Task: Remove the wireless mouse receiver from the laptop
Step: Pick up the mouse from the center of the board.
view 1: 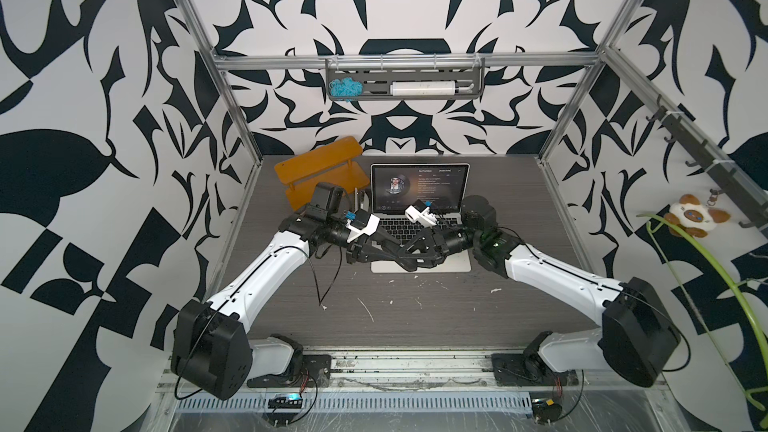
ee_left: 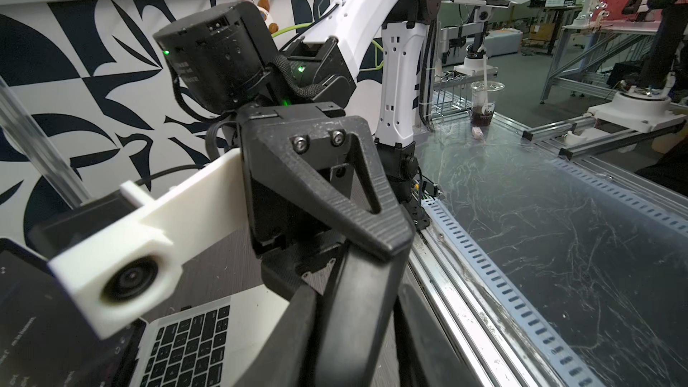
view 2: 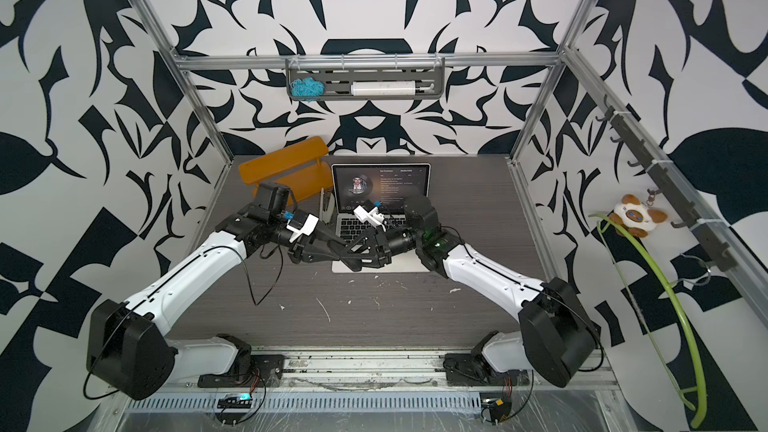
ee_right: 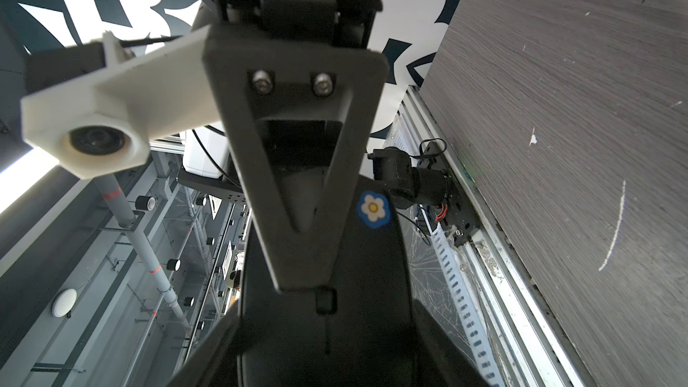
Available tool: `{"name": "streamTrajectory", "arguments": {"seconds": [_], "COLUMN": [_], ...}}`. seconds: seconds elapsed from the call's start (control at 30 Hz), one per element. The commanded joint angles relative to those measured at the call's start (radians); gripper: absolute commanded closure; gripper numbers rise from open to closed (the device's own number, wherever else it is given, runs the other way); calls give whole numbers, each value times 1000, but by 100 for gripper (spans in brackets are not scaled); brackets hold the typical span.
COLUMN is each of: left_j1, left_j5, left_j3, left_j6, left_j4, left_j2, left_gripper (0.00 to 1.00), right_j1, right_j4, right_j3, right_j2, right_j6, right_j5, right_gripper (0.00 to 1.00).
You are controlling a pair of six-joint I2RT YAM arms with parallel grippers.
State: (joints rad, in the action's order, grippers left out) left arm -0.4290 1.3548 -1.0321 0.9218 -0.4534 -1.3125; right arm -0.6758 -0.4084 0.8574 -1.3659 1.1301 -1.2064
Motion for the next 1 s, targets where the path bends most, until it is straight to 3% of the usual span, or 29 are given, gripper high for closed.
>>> {"name": "streamTrajectory", "arguments": {"seconds": [0.0,0.13,0.27,0.47,0.6,0.7,0.83,0.97], "left_j1": [-8,-8,-8,-7,19,53,84,84], "left_j5": [-41,-54,-80,-158,-251,-340,-343,-308], "left_j3": [-28,-36,-38,-44,-51,-67,-100,-41], "left_j6": [-9,-9,-56,-305,-660,-948,-1211,-1411], "left_j4": [-62,-75,-56,76,249,333,351,491], "left_j2": [-26,-37,-36,-36,-43,-68,-123,-120], "left_gripper": [79,100,100,100,100,100,100,100], "right_j1": [-32,-27,53,251,268,267,244,209], "right_j4": [-112,-93,57,282,448,468,469,511], "right_j3": [49,68,107,136,154,114,33,51], "right_j2": [-3,0,38,137,180,222,314,265], "right_j6": [-23,-40,-135,-285,-444,-535,-678,-675], "right_j5": [31,42,97,243,377,439,589,558], "right_gripper": [44,22,12,11,9,9,9,12]}}
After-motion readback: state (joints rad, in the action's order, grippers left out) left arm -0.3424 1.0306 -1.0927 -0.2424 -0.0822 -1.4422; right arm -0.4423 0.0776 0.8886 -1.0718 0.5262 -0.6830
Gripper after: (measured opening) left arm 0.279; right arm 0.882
